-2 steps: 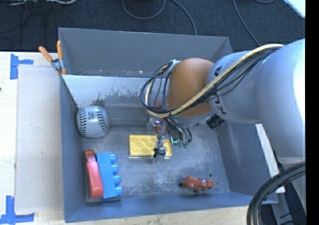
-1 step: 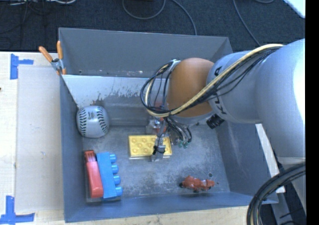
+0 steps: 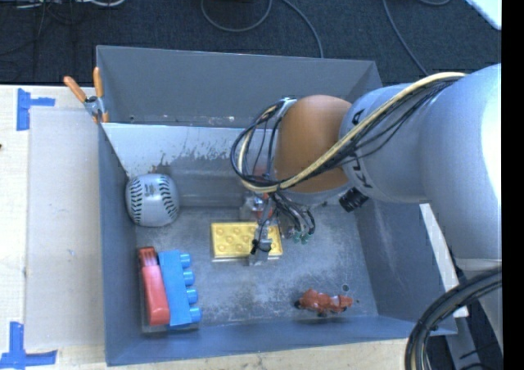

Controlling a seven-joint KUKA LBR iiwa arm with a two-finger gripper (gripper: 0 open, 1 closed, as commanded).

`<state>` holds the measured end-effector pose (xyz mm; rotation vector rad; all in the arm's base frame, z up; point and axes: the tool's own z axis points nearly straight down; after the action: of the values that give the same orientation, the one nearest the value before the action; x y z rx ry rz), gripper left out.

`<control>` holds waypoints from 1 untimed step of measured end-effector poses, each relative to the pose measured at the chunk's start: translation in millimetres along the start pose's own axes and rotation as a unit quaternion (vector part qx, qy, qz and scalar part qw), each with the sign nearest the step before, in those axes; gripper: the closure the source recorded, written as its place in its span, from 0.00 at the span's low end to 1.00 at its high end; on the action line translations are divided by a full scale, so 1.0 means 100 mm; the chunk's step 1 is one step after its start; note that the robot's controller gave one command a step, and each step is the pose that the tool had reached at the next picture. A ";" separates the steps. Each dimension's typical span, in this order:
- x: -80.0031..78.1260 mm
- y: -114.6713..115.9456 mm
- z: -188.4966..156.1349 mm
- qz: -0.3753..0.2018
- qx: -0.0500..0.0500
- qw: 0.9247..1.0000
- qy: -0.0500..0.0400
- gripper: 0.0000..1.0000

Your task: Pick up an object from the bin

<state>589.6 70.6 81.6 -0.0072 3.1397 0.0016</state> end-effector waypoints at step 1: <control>0.00 0.00 0.00 0.000 0.000 1.000 0.000 1.00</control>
Offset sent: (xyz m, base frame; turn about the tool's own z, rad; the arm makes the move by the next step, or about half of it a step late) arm 0.0000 0.0000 0.0000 0.0000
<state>589.6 70.6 81.6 -0.0062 3.1397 0.0017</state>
